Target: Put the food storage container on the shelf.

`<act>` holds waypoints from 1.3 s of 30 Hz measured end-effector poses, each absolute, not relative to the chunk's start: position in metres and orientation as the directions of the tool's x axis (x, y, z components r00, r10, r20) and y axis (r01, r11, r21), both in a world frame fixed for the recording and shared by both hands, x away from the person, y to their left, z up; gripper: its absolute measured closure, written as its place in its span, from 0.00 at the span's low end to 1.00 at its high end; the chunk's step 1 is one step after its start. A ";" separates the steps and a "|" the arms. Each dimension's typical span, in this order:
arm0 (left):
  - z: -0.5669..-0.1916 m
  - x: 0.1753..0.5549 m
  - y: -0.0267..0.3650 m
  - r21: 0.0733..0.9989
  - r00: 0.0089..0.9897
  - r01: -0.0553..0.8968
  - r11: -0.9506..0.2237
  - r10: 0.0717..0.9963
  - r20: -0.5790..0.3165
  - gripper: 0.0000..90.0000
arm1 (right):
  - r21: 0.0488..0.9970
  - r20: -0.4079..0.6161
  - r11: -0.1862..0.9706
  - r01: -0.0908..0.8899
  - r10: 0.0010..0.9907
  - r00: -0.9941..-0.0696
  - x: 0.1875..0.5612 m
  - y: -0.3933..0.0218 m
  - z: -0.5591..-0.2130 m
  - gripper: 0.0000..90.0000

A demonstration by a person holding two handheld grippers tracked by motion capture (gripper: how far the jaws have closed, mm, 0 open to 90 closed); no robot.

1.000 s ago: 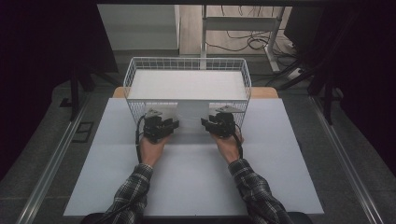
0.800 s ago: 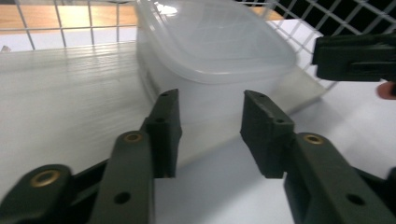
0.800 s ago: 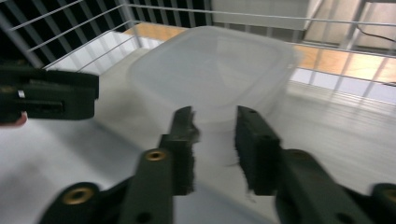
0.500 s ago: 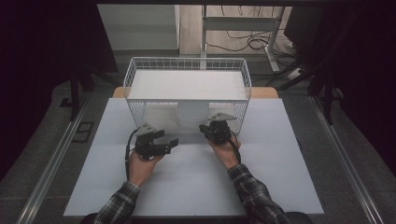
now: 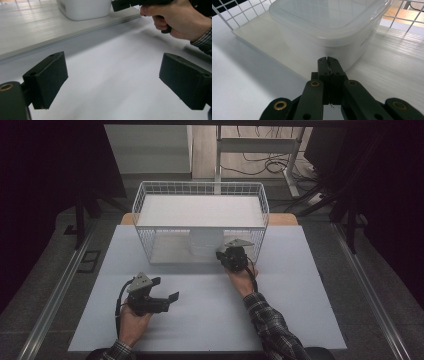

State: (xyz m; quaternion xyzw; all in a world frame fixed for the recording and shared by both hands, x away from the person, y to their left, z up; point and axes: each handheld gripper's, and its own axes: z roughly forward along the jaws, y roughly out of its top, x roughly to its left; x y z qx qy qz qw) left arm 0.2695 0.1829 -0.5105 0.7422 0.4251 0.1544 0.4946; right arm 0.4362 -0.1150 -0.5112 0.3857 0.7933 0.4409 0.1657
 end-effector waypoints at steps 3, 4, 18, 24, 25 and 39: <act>-0.512 0.267 0.184 0.865 0.588 0.478 -0.155 0.788 -0.184 0.07 | 0.828 0.071 0.315 0.463 0.761 -0.645 0.439 -0.115 -0.512 0.99; -0.513 0.267 0.185 0.865 0.587 0.478 -0.156 0.789 -0.182 0.07 | 0.827 0.067 0.318 0.463 0.764 -0.642 0.440 -0.115 -0.512 0.99; -0.519 0.267 0.181 0.859 0.594 0.472 -0.199 0.792 -0.142 0.05 | 0.826 0.064 0.319 0.464 0.764 -0.641 0.443 -0.115 -0.511 0.97; -0.522 0.269 0.181 0.860 0.603 0.464 -0.212 0.787 -0.131 0.04 | 0.827 0.068 0.326 0.457 0.750 -0.658 0.438 -0.115 -0.507 0.87; -0.522 0.269 0.181 0.860 0.605 0.463 -0.213 0.785 -0.131 0.03 | 0.826 0.072 0.329 0.458 0.745 -0.664 0.436 -0.115 -0.507 0.85; -0.527 0.272 0.178 0.849 0.621 0.476 -0.230 0.771 -0.139 0.03 | 0.818 0.073 0.356 0.452 0.715 -0.695 0.417 -0.119 -0.498 0.63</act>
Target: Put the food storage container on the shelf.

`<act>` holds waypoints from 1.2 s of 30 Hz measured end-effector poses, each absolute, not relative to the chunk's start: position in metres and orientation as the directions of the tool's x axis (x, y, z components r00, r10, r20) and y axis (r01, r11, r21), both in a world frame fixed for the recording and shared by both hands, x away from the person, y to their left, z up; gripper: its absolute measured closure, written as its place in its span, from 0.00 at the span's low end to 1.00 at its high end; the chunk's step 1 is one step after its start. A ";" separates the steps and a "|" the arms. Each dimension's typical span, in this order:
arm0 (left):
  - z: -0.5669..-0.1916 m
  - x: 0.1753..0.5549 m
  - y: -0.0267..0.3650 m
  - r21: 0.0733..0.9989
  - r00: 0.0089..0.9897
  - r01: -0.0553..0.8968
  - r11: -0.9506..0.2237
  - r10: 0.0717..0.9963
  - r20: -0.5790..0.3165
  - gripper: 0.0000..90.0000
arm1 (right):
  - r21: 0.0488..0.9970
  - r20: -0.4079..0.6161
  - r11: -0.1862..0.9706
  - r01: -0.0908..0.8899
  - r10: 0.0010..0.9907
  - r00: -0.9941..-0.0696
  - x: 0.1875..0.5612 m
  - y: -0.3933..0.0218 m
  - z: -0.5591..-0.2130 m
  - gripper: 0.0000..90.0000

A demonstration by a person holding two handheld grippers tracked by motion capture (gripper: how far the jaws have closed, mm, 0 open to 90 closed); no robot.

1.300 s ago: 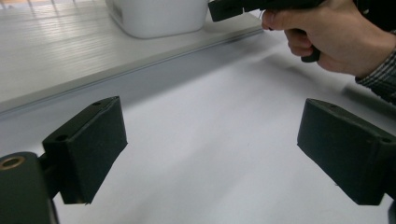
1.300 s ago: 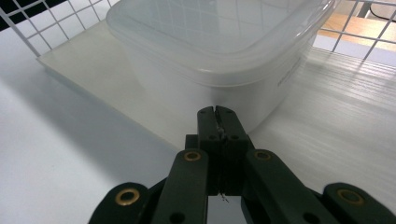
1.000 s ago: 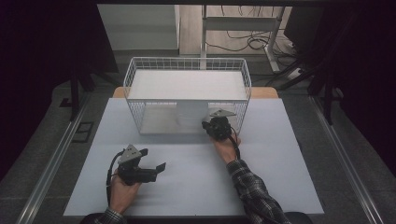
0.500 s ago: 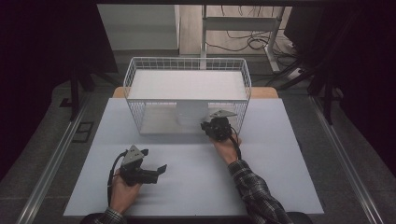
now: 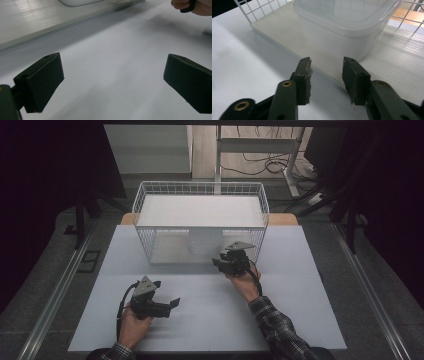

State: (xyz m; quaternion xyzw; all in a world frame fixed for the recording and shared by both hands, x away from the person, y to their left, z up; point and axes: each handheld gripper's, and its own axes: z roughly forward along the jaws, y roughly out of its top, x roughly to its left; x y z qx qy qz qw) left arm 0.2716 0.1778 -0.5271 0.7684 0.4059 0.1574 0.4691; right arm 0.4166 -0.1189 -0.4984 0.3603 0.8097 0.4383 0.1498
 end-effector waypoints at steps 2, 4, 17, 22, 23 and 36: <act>-0.527 0.272 0.178 0.848 0.623 0.476 -0.234 0.770 -0.137 0.03 | 0.814 0.070 0.365 0.451 0.709 -0.701 0.414 -0.120 -0.497 0.59; -0.527 0.272 0.178 0.849 0.622 0.477 -0.228 0.770 -0.142 0.03 | 0.813 0.072 0.369 0.450 0.704 -0.706 0.411 -0.120 -0.497 0.55; -0.530 0.273 0.178 0.838 0.623 0.489 -0.243 0.769 -0.141 0.03 | 0.795 0.036 0.435 0.423 0.662 -0.749 0.394 -0.126 -0.498 0.24; -0.531 0.273 0.179 0.836 0.622 0.497 -0.233 0.768 -0.155 0.03 | 0.796 0.042 0.440 0.415 0.645 -0.763 0.384 -0.132 -0.498 0.14; -0.531 0.273 0.180 0.835 0.622 0.498 -0.234 0.767 -0.156 0.03 | 0.796 0.042 0.442 0.413 0.640 -0.767 0.382 -0.133 -0.498 0.13; -0.525 0.270 0.189 0.833 0.604 0.513 -0.207 0.776 -0.179 0.06 | 0.801 0.018 0.467 0.375 0.607 -0.795 0.351 -0.159 -0.489 0.03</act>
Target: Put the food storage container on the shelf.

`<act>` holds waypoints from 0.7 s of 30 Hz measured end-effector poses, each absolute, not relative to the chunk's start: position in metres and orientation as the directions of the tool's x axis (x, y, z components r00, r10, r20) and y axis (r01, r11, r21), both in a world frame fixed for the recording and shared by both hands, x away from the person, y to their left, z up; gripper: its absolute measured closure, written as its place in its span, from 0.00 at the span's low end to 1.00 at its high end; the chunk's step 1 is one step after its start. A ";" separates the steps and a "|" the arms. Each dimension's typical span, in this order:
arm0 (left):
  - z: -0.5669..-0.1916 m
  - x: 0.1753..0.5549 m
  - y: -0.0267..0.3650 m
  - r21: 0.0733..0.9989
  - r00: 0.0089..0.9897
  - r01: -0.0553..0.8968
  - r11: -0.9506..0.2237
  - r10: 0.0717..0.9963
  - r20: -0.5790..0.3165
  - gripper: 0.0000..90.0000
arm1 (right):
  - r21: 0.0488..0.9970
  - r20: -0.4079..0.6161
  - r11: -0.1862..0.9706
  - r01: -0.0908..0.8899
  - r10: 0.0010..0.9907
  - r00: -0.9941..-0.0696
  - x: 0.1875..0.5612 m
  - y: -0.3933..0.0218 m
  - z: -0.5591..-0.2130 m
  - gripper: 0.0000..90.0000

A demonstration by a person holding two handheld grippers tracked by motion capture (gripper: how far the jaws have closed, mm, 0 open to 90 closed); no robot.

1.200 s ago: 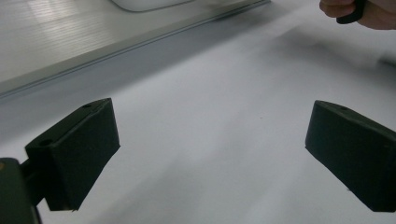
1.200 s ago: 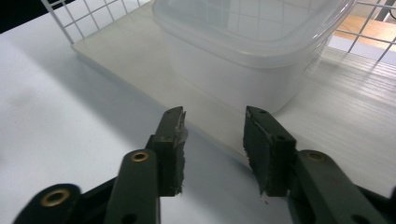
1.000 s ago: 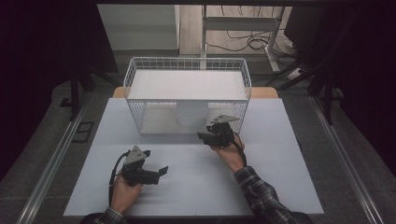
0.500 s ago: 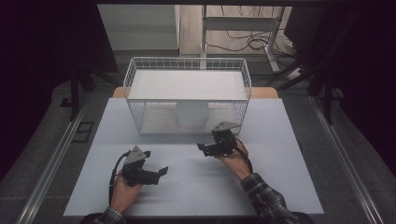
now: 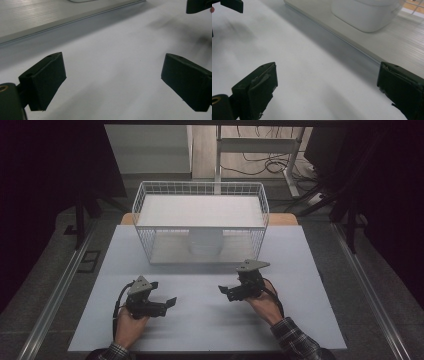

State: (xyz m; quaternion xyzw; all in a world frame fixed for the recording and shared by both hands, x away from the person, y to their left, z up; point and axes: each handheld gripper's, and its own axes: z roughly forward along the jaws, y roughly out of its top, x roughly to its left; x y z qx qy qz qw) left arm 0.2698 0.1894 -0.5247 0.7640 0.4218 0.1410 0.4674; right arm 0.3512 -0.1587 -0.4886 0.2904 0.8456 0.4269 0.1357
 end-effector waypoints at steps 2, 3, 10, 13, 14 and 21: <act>-0.525 0.269 0.190 0.831 0.603 0.512 -0.218 0.780 -0.167 0.06 | 0.798 0.014 0.470 0.377 0.611 -0.791 0.348 -0.164 -0.487 0.03; -0.524 0.268 0.192 0.830 0.603 0.512 -0.223 0.781 -0.162 0.06 | 0.798 0.013 0.469 0.379 0.615 -0.788 0.346 -0.165 -0.487 0.03; -0.521 0.261 0.199 0.833 0.589 0.499 -0.240 0.798 -0.123 0.06 | 0.800 -0.006 0.467 0.376 0.633 -0.774 0.335 -0.183 -0.484 0.03; -0.520 0.258 0.202 0.833 0.586 0.495 -0.246 0.803 -0.111 0.06 | 0.804 -0.010 0.461 0.375 0.642 -0.767 0.329 -0.191 -0.483 0.03; -0.520 0.257 0.203 0.833 0.584 0.495 -0.246 0.805 -0.109 0.06 | 0.805 -0.011 0.459 0.377 0.646 -0.763 0.326 -0.194 -0.483 0.03; -0.520 0.250 0.211 0.837 0.574 0.493 -0.238 0.812 -0.107 0.06 | 0.808 -0.003 0.439 0.392 0.669 -0.743 0.312 -0.217 -0.483 0.03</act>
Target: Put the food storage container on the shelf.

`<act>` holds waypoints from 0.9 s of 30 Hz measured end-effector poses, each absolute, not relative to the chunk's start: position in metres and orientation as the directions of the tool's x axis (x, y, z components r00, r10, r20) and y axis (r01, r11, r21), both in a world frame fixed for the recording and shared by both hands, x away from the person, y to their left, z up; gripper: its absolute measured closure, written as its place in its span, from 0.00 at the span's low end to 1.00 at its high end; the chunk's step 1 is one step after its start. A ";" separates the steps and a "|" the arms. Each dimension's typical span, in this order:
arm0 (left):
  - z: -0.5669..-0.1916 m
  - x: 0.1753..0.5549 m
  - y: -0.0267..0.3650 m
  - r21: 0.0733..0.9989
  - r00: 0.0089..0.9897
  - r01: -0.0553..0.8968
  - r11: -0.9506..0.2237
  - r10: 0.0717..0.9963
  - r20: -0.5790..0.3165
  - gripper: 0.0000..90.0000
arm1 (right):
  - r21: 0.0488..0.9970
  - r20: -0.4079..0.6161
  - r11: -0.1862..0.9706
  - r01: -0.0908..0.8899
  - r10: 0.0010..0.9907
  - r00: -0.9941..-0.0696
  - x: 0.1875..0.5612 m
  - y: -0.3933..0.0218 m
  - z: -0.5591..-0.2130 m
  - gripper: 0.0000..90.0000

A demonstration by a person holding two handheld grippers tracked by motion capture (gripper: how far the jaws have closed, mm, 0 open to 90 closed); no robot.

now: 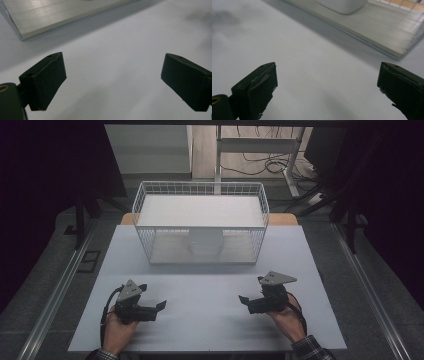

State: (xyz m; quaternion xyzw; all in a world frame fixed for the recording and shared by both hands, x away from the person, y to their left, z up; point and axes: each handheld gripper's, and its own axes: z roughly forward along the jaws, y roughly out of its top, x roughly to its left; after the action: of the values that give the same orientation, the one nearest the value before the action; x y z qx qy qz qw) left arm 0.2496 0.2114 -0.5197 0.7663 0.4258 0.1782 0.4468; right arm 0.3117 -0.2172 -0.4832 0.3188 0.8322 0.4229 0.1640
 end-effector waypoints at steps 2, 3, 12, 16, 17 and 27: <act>-0.520 0.247 0.214 0.838 0.570 0.492 -0.236 0.815 -0.105 0.06 | 0.807 0.005 0.430 0.405 0.681 -0.732 0.308 -0.225 -0.484 0.03; -0.520 0.245 0.216 0.840 0.567 0.490 -0.235 0.817 -0.103 0.06 | 0.808 0.006 0.426 0.407 0.686 -0.728 0.307 -0.228 -0.484 0.03; -0.519 0.230 0.231 0.855 0.539 0.479 -0.196 0.835 -0.111 0.05 | 0.810 0.016 0.392 0.436 0.729 -0.684 0.291 -0.255 -0.484 0.01; -0.519 0.224 0.235 0.858 0.531 0.478 -0.187 0.840 -0.113 0.05 | 0.808 0.016 0.380 0.450 0.750 -0.661 0.283 -0.267 -0.484 0.00; -0.519 0.223 0.236 0.859 0.529 0.478 -0.186 0.841 -0.113 0.04 | 0.808 0.018 0.374 0.455 0.756 -0.654 0.281 -0.269 -0.484 0.00; -0.527 0.216 0.241 0.833 0.516 0.520 -0.189 0.847 -0.130 0.02 | 0.791 0.053 0.333 0.514 0.799 -0.599 0.261 -0.289 -0.495 0.00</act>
State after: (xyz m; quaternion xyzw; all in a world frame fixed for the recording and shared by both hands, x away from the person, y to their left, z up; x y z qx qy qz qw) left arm 0.2158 0.2414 -0.5270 0.7488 0.4563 0.1839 0.4441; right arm 0.2608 -0.2893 -0.4946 0.4117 0.7972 0.4051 0.1759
